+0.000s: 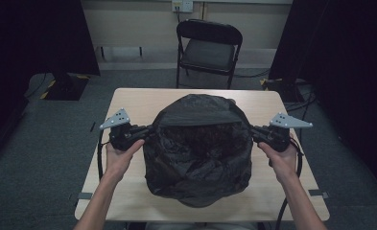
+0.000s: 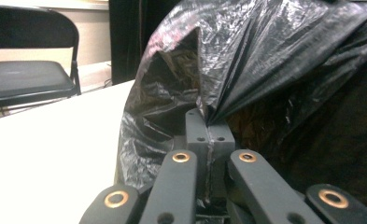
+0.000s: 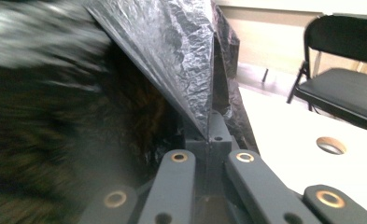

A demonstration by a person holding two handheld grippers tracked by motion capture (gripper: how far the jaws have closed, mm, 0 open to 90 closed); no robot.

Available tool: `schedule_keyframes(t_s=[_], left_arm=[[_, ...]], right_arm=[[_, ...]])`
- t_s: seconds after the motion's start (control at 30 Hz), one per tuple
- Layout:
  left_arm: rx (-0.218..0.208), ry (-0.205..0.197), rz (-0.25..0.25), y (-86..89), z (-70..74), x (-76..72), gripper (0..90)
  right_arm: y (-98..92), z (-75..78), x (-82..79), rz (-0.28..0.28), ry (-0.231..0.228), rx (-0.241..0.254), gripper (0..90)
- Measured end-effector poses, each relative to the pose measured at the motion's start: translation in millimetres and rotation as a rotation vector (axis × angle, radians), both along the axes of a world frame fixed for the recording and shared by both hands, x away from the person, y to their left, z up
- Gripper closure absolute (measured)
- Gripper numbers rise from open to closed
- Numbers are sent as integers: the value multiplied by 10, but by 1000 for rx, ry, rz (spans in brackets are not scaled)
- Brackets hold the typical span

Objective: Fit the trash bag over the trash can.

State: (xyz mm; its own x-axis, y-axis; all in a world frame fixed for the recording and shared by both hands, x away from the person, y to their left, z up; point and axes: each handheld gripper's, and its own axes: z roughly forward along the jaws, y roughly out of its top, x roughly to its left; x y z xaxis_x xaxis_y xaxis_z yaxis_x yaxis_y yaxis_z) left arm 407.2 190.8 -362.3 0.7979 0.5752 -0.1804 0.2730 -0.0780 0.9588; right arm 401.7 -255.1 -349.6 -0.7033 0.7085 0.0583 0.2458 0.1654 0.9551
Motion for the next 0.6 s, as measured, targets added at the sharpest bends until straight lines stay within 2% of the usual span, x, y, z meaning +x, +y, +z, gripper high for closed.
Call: schedule_keyframes(t_s=[0.23, 0.37, 0.43, 0.5, 0.6], left_arm=[[59, 52, 29, -124, -95, 100, 900], [72, 93, 59, -141, -168, 182, 900], [86, 105, 66, -150, -235, 215, 900], [114, 106, 75, -138, -325, 229, 900], [85, 124, 86, -60, -473, 246, 900]], right_arm=[[91, -151, 200, -42, 60, -19, 900], [138, -235, 318, -65, 97, -45, 900], [152, -294, 372, -75, 115, -44, 900], [157, -366, 396, -86, 127, -66, 900], [126, -440, 405, -88, 127, -48, 900]])
